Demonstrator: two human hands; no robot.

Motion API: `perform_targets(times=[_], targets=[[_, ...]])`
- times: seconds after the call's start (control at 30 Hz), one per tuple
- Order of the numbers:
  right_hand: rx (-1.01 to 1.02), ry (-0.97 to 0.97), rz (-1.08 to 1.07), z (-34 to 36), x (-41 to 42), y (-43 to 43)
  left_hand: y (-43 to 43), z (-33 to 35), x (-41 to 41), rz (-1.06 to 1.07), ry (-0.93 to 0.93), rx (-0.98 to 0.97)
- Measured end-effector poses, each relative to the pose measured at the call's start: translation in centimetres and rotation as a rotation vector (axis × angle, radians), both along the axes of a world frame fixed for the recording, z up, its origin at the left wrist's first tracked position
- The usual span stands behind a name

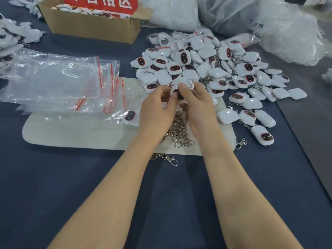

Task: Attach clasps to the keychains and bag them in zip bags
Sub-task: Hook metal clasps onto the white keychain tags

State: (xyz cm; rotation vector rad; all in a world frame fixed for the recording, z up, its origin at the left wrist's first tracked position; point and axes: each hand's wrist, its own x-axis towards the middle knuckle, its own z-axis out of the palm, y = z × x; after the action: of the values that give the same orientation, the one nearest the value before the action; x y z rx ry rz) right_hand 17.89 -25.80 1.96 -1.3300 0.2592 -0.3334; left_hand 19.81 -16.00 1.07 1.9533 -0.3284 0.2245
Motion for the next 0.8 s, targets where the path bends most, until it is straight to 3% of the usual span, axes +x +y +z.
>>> perform_targets(times=[0.17,0.3,0.4,0.47,0.6,0.67,0.8], targets=[[-0.123,0.041,0.002,0.2,-0.1,-0.5,0.0,0.4,-0.2,0.051,-0.047,-0.140],[-0.357,0.049,0.147,0.3,-0.3,-0.9,0.3,0.5,0.0,0.067,-0.095,-0.162],[-0.322,0.040,0.161,0.3,-0.4,-1.0,0.3,0.6,-0.1,0.089,-0.130,-0.128],[-0.217,0.058,0.045,0.3,-0.3,-1.0,0.4,0.5,-0.1,0.106,-0.158,-0.021],[0.190,0.029,-0.023,0.2,0.2,-1.4,0.7,-0.5,0.3,0.154,-0.074,0.461],[0.195,0.035,0.014,-0.1,0.3,-1.4,0.8,-0.9,0.4,0.099,-0.020,0.587],[0.136,0.045,0.051,-0.5,0.4,-1.3,0.8,-0.9,0.5,0.049,-0.007,0.594]])
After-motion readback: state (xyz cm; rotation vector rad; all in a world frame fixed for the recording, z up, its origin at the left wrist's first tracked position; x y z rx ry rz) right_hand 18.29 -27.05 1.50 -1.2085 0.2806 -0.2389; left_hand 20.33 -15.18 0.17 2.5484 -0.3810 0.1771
